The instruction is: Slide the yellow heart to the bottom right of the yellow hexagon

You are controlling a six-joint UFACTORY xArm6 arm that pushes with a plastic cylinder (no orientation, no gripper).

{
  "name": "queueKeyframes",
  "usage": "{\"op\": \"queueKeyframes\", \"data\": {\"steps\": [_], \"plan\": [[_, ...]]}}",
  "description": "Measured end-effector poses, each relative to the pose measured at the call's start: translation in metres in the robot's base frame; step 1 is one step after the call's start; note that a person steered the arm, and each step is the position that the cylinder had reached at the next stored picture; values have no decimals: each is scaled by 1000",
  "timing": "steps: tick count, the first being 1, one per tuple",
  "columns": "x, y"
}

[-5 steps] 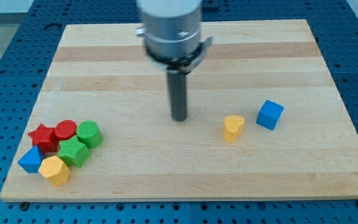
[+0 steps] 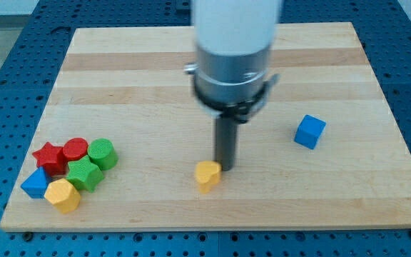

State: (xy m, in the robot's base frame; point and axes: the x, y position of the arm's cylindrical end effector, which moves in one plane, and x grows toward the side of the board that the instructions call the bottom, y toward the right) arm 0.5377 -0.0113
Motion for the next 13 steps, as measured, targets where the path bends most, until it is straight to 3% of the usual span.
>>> {"op": "queueKeyframes", "data": {"steps": [1,2,4,5,6,7,9,12,13], "plan": [[14,-47],[17,-30],[35,60],[71,34],[75,-31],[75,-58],[49,9],[39,-116],[39,-108]]}}
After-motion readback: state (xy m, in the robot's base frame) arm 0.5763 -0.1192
